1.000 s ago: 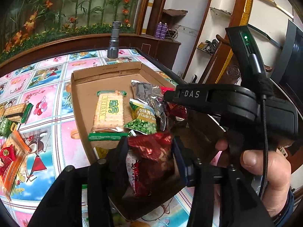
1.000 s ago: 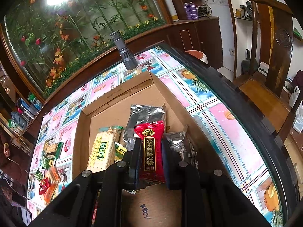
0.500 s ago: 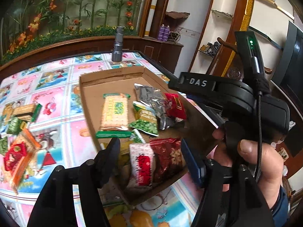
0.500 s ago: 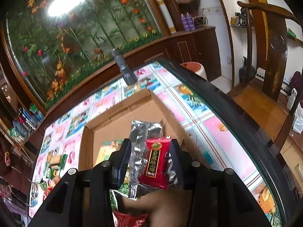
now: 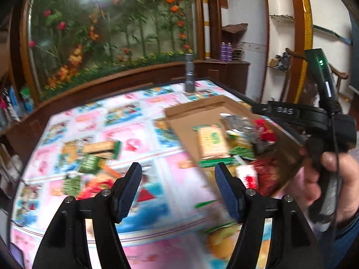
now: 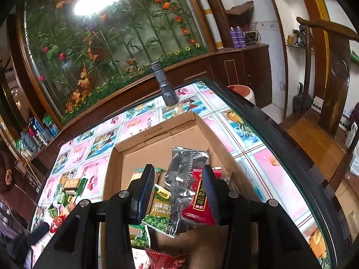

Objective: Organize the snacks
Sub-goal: 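Grasp the red cartoon-face packet with the left tool while the right tool withdraws from the box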

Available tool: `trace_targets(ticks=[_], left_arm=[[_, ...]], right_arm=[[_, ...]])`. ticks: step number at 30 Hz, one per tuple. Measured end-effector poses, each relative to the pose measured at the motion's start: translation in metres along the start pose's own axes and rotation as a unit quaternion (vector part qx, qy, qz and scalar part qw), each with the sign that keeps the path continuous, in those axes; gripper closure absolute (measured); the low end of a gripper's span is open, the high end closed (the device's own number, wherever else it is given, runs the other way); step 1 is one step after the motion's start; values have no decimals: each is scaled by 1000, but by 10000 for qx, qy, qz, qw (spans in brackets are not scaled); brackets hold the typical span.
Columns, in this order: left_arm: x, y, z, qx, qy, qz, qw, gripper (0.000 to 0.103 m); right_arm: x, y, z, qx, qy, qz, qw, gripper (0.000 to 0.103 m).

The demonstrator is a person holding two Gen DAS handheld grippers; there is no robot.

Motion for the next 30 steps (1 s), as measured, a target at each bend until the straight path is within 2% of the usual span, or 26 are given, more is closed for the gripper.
trace_targets(ticks=[6,14,24,30], left_arm=[[4,26,10,-161,-114,-514,9985,34],[-16,51,20,-41,168,-700,9974,34],[-45,74,31,291,607,-658,9956,34],[-64,107,29,465,978,-169,9940,34]], right_arm=[[-2,7,3,168,-29,56,9998,56],[-3,9,3,236,-29,99,9997,56],[-3,10,4,268,-16,90,9996,56],[-3,10,4,238,-8,55,9997,56]])
Point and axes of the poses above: each gripper's, at about its wrist camera, not at the fingertips, and x roughly against the way its jaws point, y to its left, z to its underside, the point moved 2 cm from there along -x, roughly the way its jaws point, and after that the axes turned 4 degrees about -z, right-handed, at the moved point
